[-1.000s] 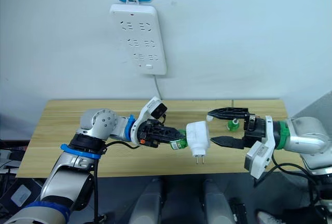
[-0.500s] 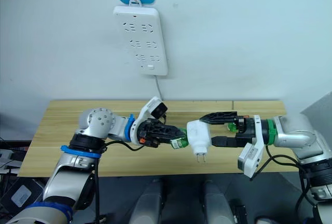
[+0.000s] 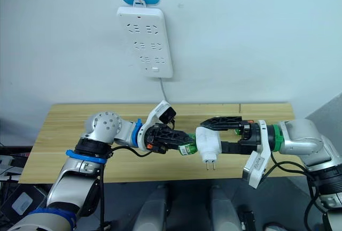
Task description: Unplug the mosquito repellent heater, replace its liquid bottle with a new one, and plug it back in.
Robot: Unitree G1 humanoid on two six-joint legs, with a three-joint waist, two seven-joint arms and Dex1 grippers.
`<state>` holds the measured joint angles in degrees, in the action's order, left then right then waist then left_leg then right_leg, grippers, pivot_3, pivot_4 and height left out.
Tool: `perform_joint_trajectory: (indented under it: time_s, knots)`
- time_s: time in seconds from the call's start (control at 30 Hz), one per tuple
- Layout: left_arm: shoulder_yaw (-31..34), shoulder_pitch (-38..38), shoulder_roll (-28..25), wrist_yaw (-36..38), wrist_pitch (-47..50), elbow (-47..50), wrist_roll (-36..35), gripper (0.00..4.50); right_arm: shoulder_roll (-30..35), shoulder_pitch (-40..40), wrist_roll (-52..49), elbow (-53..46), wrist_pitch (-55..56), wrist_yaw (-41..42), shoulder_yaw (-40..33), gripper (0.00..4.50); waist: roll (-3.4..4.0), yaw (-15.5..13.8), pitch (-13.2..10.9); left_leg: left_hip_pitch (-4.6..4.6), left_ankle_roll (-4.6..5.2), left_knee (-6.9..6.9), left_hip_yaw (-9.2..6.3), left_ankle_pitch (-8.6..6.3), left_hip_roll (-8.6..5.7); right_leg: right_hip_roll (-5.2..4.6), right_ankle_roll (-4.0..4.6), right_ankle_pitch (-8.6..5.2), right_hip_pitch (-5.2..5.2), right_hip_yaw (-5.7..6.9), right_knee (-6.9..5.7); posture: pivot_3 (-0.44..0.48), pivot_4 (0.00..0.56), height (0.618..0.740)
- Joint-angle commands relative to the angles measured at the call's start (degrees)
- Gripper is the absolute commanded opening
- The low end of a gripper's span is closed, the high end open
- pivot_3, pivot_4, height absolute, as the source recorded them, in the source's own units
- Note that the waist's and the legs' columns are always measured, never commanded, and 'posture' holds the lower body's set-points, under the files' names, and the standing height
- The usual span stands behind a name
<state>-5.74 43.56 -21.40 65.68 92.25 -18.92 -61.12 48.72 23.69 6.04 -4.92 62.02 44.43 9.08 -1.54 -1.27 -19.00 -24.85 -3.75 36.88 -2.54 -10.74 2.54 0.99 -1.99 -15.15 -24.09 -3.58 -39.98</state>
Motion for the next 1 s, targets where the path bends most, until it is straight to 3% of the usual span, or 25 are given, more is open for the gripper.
perform_joint_trajectory:
  time_s: [0.03, 0.13, 0.3, 0.5, 0.73, 0.87, 0.93, 1.0]
  knots:
    - [0.59, 0.80, 0.56, -1.23, 0.25, -1.03, -0.86, 2.26, -0.33, 1.17, -0.80, -3.23, -0.21, -1.84, -0.42, 4.49, 0.00, 0.00, 0.00, 0.00, 0.00, 0.00, 0.00, 0.00, 0.00, 0.00, 0.00, 0.00, 0.00, 0.00, 0.00, 0.129, 0.295, 0.740]
    - [-0.27, 0.62, 0.18, -1.03, 0.25, -0.11, -1.63, 2.26, 0.31, 1.61, -0.87, -1.41, 0.26, -1.13, 0.35, 4.32, 0.00, 0.02, 0.00, 0.00, 0.00, 0.00, 0.00, 0.00, -0.01, -0.01, 0.00, 0.00, 0.00, 0.00, 0.00, 0.128, 0.296, 0.740]
    - [-1.25, 0.11, -0.70, -1.01, 0.25, 1.08, -3.01, 2.26, 0.77, 2.72, -0.93, 0.62, 1.18, -1.13, 0.99, 3.12, 0.00, 0.05, 0.00, 0.00, 0.00, -0.01, 0.01, 0.00, -0.01, -0.01, 0.00, 0.00, 0.00, -0.01, 0.00, 0.130, 0.296, 0.740]
    - [-0.62, -0.90, -0.38, -1.75, -0.50, 3.04, -1.95, 2.26, 1.01, 2.17, -1.28, 0.16, 1.28, -1.35, 1.54, 3.12, 0.00, 0.02, 0.00, -0.01, 0.00, -0.01, -0.01, 0.00, -0.02, -0.02, -0.01, -0.01, 0.00, 0.00, 0.01, 0.129, 0.297, 0.740]
    - [3.75, 1.21, 0.52, -3.61, -2.25, -1.01, 0.08, 4.46, 1.59, 0.65, -1.52, -0.31, -0.29, -2.20, 0.66, 3.09, 0.00, 0.01, 0.00, -0.01, -0.01, -0.01, -0.03, 0.01, -0.03, -0.04, -0.02, -0.01, 0.01, 0.01, 0.00, 0.143, 0.293, 0.740]
    - [5.64, 3.83, -1.80, -2.57, -5.88, -3.16, 2.45, 4.50, 2.43, -1.60, -1.32, 0.00, -2.53, -2.41, -0.23, 3.09, 0.00, -0.03, 0.00, -0.03, -0.01, -0.02, -0.06, 0.01, -0.05, -0.04, -0.02, -0.01, 0.00, 0.04, 0.01, 0.150, 0.290, 0.740]
    - [5.10, 5.01, -4.73, 0.02, -12.18, -2.82, 5.73, 4.50, 2.86, -3.69, -2.41, 0.26, -8.28, -1.68, -0.15, 3.09, 0.00, -0.01, 0.00, -0.02, -0.02, -0.04, -0.04, 0.01, -0.05, -0.04, -0.02, -0.01, 0.00, 0.03, 0.01, 0.159, 0.288, 0.740]
    - [-0.21, 1.87, -11.41, 7.49, -31.71, 4.23, 16.55, 4.50, 2.22, -7.17, -6.79, -1.45, -26.62, -0.38, 0.46, 3.07, -0.01, 0.04, 0.01, -0.02, -0.03, -0.08, -0.05, 0.02, -0.03, -0.05, -0.02, -0.01, -0.01, 0.04, 0.02, 0.178, 0.285, 0.740]
